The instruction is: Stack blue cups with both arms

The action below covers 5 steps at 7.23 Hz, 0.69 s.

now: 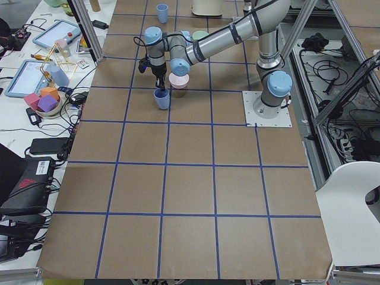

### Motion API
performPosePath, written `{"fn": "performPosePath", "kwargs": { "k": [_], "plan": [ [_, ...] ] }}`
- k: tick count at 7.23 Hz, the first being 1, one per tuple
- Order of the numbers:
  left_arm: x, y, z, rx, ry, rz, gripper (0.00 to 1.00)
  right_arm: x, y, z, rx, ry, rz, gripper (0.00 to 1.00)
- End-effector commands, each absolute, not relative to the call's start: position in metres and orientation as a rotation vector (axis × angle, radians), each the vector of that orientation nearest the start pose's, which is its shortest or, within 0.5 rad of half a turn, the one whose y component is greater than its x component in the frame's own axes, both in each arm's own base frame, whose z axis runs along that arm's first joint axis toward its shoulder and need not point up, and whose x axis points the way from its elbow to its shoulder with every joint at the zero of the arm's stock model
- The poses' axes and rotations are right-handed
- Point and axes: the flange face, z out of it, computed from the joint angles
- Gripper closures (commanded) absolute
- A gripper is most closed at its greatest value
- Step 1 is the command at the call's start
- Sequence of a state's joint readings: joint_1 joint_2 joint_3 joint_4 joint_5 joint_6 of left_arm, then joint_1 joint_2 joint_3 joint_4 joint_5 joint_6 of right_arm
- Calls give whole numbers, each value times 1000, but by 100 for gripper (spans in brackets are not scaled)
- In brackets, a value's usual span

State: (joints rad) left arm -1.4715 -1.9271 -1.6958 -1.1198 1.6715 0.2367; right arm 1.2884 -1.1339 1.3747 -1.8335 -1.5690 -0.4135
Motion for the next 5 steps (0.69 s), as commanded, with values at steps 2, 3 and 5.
{"fn": "performPosePath", "kwargs": {
  "k": [2, 3, 5],
  "plan": [
    [-163, -615, 349, 59, 3052, 36, 100, -77, -688, 303, -208, 3115, 70, 0],
    [-210, -605, 360, -97, 3080, -8, 100, -80, -689, 290, -200, 3106, 103, 0],
    [-294, -575, 357, -265, 3073, -63, 100, -87, -687, 272, -186, 3095, 162, 0]
  ]
}}
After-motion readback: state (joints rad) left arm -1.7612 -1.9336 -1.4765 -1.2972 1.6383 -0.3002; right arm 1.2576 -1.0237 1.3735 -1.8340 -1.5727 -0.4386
